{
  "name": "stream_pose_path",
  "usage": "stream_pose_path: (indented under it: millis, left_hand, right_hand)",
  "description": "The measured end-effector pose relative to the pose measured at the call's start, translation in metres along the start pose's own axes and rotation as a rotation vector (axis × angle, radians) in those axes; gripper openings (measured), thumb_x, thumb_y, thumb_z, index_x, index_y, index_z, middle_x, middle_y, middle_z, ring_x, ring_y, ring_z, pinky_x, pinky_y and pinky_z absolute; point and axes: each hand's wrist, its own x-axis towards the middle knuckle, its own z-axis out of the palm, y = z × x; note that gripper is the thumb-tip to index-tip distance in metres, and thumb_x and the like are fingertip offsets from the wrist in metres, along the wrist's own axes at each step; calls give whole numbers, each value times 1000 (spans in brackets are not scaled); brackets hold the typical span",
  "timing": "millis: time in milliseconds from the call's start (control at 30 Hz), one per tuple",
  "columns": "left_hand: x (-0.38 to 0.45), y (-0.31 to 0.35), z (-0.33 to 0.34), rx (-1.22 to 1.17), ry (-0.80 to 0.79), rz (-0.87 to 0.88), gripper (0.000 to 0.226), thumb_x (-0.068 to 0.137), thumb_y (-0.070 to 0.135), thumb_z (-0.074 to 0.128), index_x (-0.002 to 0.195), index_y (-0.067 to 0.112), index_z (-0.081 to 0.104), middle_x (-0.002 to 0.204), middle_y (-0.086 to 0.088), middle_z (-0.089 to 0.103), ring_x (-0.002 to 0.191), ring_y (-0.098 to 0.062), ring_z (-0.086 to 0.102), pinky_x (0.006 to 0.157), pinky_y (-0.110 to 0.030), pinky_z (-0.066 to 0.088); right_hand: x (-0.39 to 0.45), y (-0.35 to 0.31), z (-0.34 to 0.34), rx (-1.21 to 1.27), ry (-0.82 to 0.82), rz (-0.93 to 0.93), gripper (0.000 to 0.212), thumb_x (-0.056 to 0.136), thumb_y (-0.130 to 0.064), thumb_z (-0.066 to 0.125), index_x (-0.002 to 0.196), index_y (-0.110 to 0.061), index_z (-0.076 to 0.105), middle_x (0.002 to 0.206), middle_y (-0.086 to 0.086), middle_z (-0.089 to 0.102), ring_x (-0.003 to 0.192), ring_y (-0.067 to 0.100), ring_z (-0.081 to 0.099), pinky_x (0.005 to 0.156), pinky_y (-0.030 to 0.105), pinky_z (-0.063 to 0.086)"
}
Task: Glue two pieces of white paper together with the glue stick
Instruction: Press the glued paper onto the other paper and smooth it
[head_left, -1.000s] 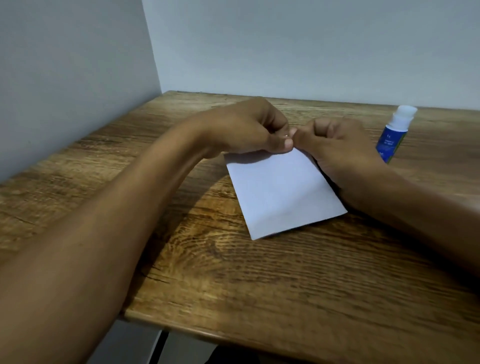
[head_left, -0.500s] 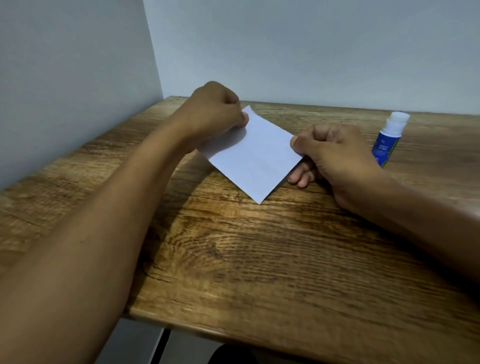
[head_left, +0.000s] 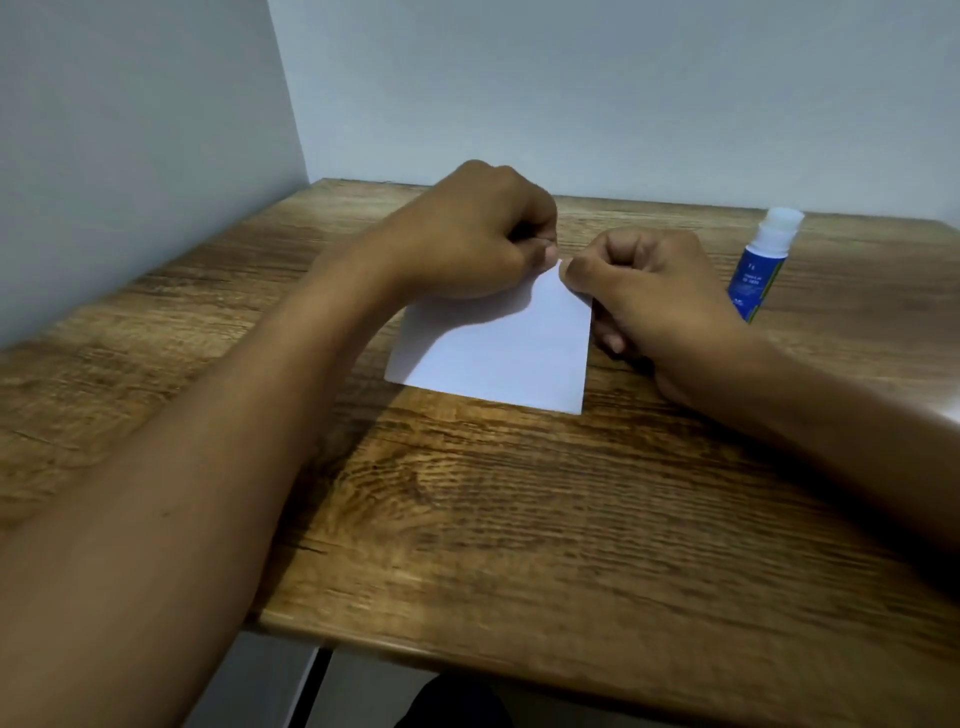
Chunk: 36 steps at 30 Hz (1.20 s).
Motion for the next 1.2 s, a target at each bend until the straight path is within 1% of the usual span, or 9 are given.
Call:
stream_pose_path:
  millis: [100,200,400,500,600,700,933,1033,1200]
  left_hand:
    - [-1,-7,-7,-23,88,-112,20,86,21,49,82,7,63,70,2,55,65,-9,46,51,-8,31]
    - [-5,-15,-12,-100,124,-211,18,87,21,48,79,12,62,71,4,55,67,-9,48,55,-20,35]
    - [-4,-6,-5,-330,1,-258,20,84,22,52,75,7,61,62,6,55,54,-2,48,52,-19,39]
    - [-4,-3,-2,-364,-106,-219,27,84,28,54,75,3,59,60,3,52,51,-3,43,50,-17,36]
    - [-3,2,3,-348,-144,-172,30,85,37,54,69,12,59,55,8,49,46,1,41,43,-10,33]
    - [-2,0,6,-308,-70,-208,24,84,33,55,65,18,57,56,10,51,47,2,44,50,-18,36]
    - [2,-22,0,-424,396,-540,19,80,24,54,65,12,57,62,5,50,60,-10,46,54,-24,35]
    - [1,-28,0,-391,420,-614,17,77,18,48,72,4,57,68,-4,46,63,-18,39,56,-27,29]
    - [2,-20,4,-469,366,-646,12,77,17,46,67,14,49,65,-2,42,63,-19,38,55,-28,27]
  right_hand:
    - [0,-1,-1,102,-11,43,25,82,-7,57,57,-11,52,39,0,53,25,9,34,31,13,24]
    - [0,0,-2,120,-7,58,24,83,-9,55,59,-11,54,40,-1,55,26,9,36,31,15,22]
    - [-1,-2,-1,118,-39,66,24,91,-25,52,77,-6,57,54,7,54,29,8,39,30,18,22]
    - [-2,-2,0,48,-29,29,22,89,-17,54,68,-10,54,37,-4,46,26,5,36,31,16,24]
    - [-2,-1,1,28,-26,2,23,88,-15,56,66,-10,54,33,-7,44,25,5,35,30,13,25]
    - [-1,1,2,6,-39,-12,24,87,-15,56,62,-13,54,33,-7,46,25,5,36,29,12,24]
    - [1,3,0,35,-78,-4,24,83,-8,55,60,-13,57,47,1,61,27,6,39,29,11,27]
    - [2,4,-1,60,-36,23,24,82,-7,53,59,-13,56,46,1,60,28,8,40,30,14,27]
    - [3,4,-2,134,-19,54,26,89,-23,53,66,-11,56,53,2,61,34,19,44,30,19,27]
